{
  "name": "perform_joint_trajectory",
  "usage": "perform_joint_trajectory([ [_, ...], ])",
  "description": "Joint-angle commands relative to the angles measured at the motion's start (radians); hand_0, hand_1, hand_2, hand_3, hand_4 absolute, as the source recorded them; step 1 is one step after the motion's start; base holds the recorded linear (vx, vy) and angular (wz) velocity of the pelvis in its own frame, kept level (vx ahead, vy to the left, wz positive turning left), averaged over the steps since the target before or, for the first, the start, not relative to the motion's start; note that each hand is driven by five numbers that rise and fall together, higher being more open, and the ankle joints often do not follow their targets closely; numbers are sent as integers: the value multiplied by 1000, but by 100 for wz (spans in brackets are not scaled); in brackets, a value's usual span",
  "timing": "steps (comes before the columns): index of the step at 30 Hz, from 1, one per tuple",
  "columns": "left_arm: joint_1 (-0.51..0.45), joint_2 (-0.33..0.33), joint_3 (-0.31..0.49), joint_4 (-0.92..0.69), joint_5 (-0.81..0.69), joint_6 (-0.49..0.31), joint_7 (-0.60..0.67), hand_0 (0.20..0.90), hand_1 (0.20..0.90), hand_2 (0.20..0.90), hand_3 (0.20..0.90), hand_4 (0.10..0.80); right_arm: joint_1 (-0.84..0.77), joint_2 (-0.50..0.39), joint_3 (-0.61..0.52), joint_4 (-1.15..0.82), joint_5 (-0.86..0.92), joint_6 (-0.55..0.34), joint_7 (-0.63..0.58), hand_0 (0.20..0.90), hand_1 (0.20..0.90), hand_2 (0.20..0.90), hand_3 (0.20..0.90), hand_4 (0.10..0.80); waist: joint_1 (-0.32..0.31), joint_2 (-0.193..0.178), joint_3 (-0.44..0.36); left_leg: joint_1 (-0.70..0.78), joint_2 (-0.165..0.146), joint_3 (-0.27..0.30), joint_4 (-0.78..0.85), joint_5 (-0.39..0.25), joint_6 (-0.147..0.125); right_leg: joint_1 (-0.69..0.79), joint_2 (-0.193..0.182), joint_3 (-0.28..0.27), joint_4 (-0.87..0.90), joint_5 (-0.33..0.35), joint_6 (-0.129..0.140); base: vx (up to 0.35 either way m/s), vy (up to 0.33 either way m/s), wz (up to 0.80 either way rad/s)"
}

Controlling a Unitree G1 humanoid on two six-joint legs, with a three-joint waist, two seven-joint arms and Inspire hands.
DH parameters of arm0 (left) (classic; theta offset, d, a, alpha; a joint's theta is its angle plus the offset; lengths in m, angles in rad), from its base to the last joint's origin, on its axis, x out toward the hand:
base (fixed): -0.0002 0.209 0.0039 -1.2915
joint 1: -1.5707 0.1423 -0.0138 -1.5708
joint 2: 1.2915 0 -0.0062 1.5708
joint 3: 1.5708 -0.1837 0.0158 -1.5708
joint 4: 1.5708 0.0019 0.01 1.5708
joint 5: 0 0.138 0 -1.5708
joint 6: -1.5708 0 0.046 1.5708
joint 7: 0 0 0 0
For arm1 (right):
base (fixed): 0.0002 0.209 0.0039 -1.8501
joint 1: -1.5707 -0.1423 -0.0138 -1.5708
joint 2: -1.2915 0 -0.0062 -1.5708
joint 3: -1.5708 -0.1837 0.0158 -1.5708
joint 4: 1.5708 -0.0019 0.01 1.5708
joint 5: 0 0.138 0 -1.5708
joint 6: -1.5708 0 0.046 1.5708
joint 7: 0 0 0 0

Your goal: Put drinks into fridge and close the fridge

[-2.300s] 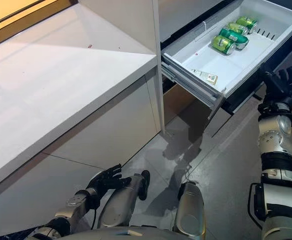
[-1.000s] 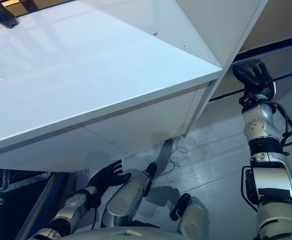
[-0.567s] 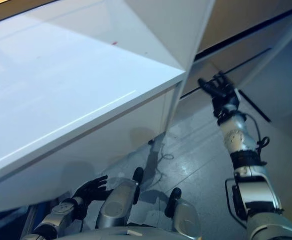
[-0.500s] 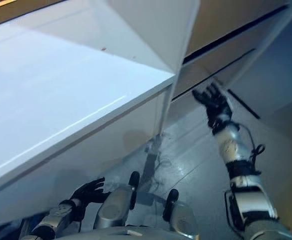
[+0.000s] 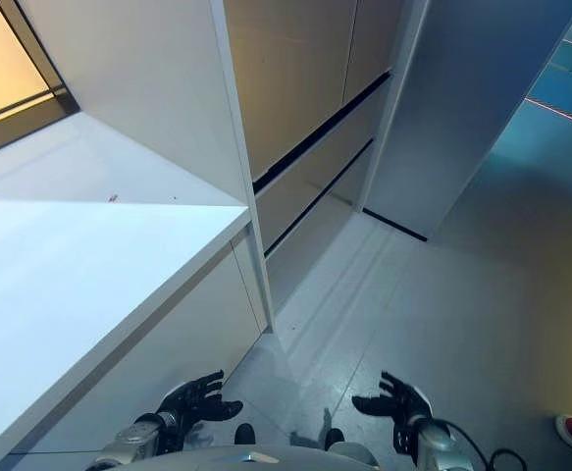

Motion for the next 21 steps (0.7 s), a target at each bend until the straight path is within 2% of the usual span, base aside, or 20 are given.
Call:
perform_joint_trajectory([
  [1,-20,3,3,73,48,-59,-6,900,900,900,900,800,-48,11,-57,79,-83,-57,-51,900,900,900,900,800,0,22,12,1,-53,52,78,-152,52,-32,57,-81,67,-46,-17,-14,-3,-13],
  [4,-23,-5,5,92,39,-66,-12,900,900,900,900,800,-41,14,-68,144,-159,-37,-53,900,900,900,900,800,-5,26,11,10,-54,50,81,-159,55,-24,60,-76,64,-48,-19,-6,-18,-11],
  [6,-25,-6,5,96,44,-67,-22,900,900,900,900,800,-40,9,-52,172,-227,-54,-38,900,900,900,900,800,-2,29,8,13,-56,42,81,-161,56,-18,61,-77,61,-49,-21,3,-17,-1],
  [21,-33,-10,-29,77,84,-47,-30,900,900,900,900,800,-68,18,52,125,-318,-95,34,900,900,900,900,800,18,33,-17,9,-56,10,64,-150,48,-12,65,-92,51,-55,-19,-5,-17,1],
])
